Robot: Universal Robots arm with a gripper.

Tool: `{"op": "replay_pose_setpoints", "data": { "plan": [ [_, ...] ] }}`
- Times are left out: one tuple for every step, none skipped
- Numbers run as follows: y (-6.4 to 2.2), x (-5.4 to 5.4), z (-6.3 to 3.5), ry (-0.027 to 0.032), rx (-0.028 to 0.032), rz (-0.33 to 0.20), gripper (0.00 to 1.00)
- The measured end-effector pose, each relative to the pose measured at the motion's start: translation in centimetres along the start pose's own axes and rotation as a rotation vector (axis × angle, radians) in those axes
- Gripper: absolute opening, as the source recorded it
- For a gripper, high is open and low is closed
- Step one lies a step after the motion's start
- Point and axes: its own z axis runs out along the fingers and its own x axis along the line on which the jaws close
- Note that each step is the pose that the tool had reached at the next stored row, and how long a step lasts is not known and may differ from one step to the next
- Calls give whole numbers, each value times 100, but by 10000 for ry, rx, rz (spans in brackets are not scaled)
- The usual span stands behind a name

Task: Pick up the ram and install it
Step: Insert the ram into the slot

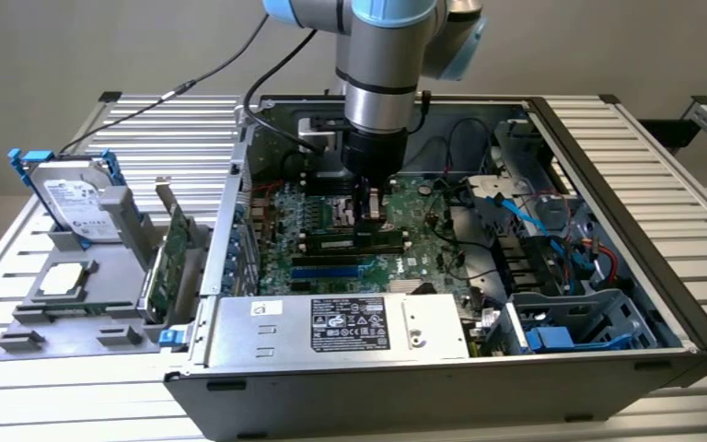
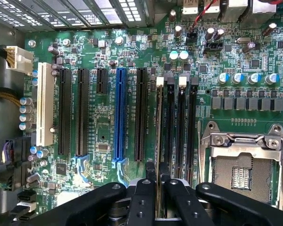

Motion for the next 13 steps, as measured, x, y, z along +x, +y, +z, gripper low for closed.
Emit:
{"op": "replay_pose_setpoints", "data": {
  "plan": [
    [0, 0, 0, 17, 0, -14, 14],
    [0, 0, 0, 35, -2, -27, 14],
    [0, 0, 1, 51, -1, -41, 14],
    [0, -1, 1, 66, -2, -54, 14],
    [0, -1, 1, 81, -2, -67, 14],
    [0, -2, 1, 94, -1, -78, 14],
    [0, -4, 2, 107, 0, -89, 14],
    [0, -6, 1, 118, -1, -100, 14],
    [0, -7, 1, 126, -4, -113, 14],
    [0, -7, 1, 131, -5, -125, 14],
    [0, -7, 1, 133, -4, -134, 14],
    [0, -8, 1, 135, -4, -140, 14],
    [0, -8, 0, 136, -4, -146, 14]
  ]
}}
